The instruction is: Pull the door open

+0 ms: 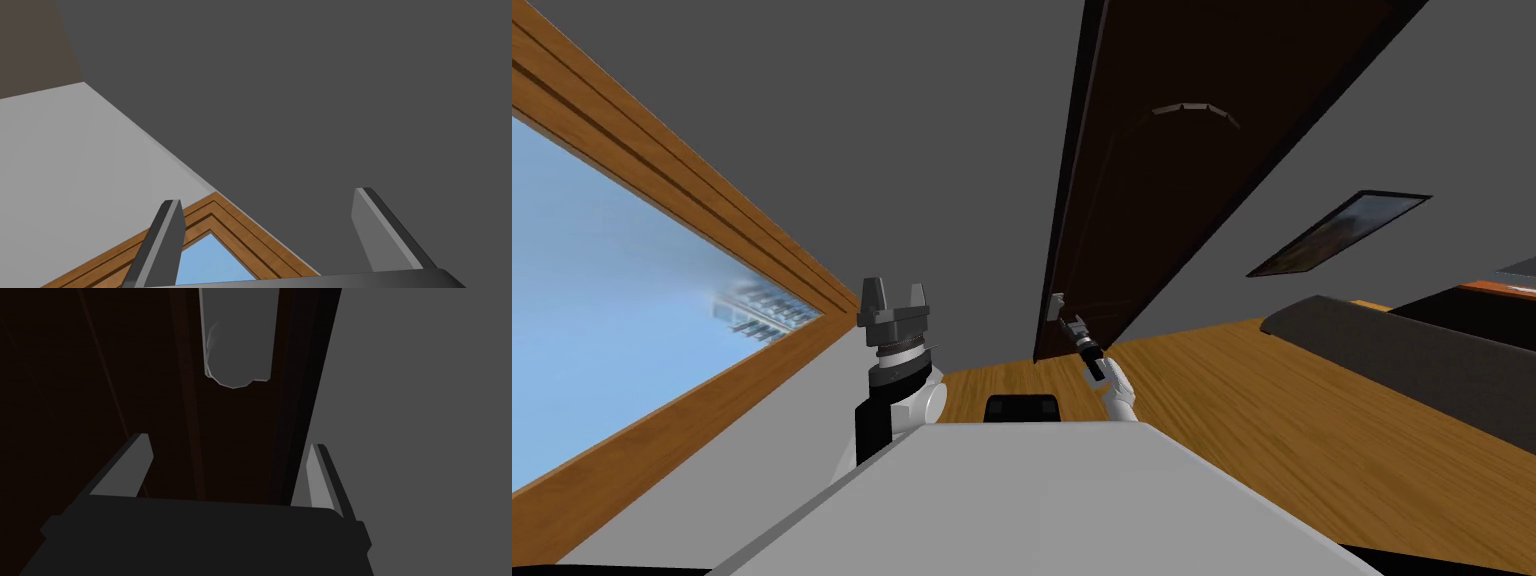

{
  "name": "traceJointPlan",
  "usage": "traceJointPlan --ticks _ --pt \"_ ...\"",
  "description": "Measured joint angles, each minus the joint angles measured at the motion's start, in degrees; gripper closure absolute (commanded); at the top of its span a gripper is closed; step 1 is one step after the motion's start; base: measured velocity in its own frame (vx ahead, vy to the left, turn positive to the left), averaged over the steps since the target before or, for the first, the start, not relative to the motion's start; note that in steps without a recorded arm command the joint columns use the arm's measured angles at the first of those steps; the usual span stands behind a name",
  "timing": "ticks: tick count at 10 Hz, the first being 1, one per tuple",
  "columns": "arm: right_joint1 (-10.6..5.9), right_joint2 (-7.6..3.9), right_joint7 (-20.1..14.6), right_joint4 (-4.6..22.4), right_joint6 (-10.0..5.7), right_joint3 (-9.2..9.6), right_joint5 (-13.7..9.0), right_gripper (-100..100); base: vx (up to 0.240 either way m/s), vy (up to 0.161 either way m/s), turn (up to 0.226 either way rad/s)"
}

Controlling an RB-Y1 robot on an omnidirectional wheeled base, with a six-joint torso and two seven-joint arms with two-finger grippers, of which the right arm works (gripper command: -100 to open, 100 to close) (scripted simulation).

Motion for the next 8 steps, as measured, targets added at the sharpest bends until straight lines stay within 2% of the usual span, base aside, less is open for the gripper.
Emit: traceJointPlan --ticks 3,5,6,7,8 --pt "-1.47 -0.13 1.4 2.3 -0.19 -2.63 -1.1 -100 0.031 0.010 0.184" --pt "-3.47 -0.20 3.2 5.3 -0.74 -5.57 -2.2 -100 0.057 -0.001 0.279" --pt "-3.52 -0.11 3.8 5.4 -0.38 -6.89 -2.7 -100 0.076 -0.003 0.289" --pt "-3.83 -0.89 3.4 5.3 0.42 -7.74 -3.1 -100 0.063 -0.014 0.171" --pt "-4.74 -1.02 3.7 6.4 0.67 -8.96 -3.6 -100 0.050 -0.011 0.122"
